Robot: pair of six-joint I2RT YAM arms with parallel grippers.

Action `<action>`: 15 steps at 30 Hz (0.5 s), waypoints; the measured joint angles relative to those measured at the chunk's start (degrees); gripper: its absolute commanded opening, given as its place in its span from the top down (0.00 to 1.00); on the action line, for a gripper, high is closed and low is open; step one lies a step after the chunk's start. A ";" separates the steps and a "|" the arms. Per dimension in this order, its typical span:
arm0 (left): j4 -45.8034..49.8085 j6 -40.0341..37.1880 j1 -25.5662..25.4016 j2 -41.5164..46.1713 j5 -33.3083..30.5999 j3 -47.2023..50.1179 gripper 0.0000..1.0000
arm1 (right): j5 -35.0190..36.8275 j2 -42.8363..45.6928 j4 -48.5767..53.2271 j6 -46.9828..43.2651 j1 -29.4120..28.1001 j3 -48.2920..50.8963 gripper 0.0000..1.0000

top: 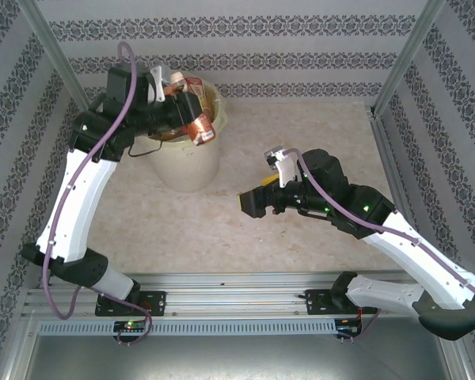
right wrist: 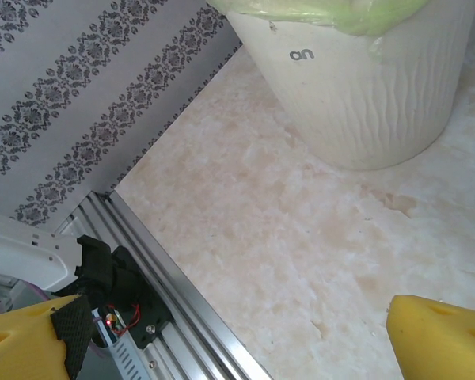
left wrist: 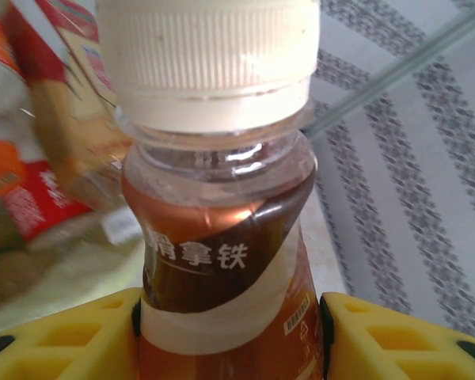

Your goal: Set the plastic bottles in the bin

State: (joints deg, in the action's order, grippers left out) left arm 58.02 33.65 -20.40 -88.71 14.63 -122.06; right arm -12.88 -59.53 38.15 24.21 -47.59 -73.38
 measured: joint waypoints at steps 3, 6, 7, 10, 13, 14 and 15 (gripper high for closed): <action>3.34 -2.19 3.30 -3.93 -0.24 -5.55 0.45 | 0.09 0.15 0.42 0.02 0.24 0.04 0.04; 6.45 -3.98 6.08 -8.31 -0.13 -11.10 0.45 | 0.15 0.20 0.55 0.04 0.61 0.33 0.04; 7.19 -4.39 6.93 -9.60 0.17 -12.63 0.45 | 0.22 0.26 0.72 0.04 0.63 0.48 0.04; 9.27 -5.16 9.57 -13.44 1.27 -16.76 0.44 | 0.24 0.35 1.05 0.07 1.01 0.74 0.04; 11.04 -5.40 11.80 -16.50 2.51 -19.76 0.44 | 0.24 0.48 1.18 0.07 1.46 0.74 0.04; 11.34 -5.42 12.52 -17.11 3.08 -20.11 0.44 | 0.24 0.52 1.29 0.07 1.75 0.74 0.04; 11.76 -5.44 13.31 -17.57 3.58 -20.26 0.44 | 0.24 0.66 1.38 0.07 1.86 0.76 0.04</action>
State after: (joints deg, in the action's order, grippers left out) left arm 69.78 28.21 -7.09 -106.28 18.22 -142.32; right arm -12.64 -58.87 39.53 24.27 -45.74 -72.62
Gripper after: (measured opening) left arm 0.559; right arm 0.958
